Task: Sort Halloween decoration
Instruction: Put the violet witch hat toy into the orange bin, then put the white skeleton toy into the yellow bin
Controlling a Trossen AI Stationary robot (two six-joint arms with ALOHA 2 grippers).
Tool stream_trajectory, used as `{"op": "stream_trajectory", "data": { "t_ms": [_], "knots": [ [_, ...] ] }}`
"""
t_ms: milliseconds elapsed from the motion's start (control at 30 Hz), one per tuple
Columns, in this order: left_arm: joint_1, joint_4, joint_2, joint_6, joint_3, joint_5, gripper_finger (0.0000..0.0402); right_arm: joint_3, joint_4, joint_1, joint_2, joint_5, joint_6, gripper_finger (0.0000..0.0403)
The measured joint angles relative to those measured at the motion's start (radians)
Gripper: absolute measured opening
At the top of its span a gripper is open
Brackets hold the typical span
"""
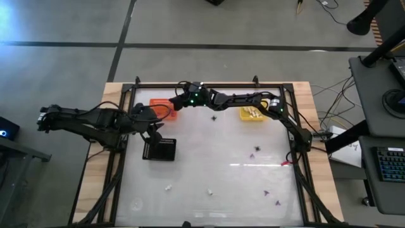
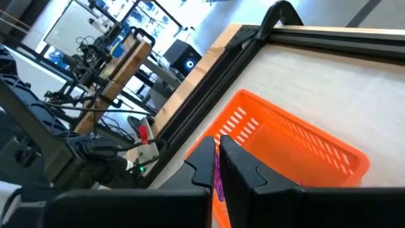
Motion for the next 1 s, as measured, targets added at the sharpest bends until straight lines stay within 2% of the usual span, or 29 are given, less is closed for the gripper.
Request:
{"op": "stream_trajectory", "data": {
  "t_ms": [433, 733, 1000],
  "knots": [
    [0.000, 0.007, 0.000, -0.021, 0.000, 0.000, 0.0078, 0.000, 0.000, 0.003, 0.000, -0.008, -0.032, 0.0010],
    [0.000, 0.007, 0.000, -0.023, 0.000, 0.001, 0.0078, 0.000, 0.016, 0.003, 0.000, -0.006, -0.035, 0.0047],
    [0.000, 0.006, 0.000, -0.023, 0.000, 0.002, 0.0078, 0.000, 0.037, 0.003, 0.000, -0.006, -0.035, 0.0054]
  ]
}}
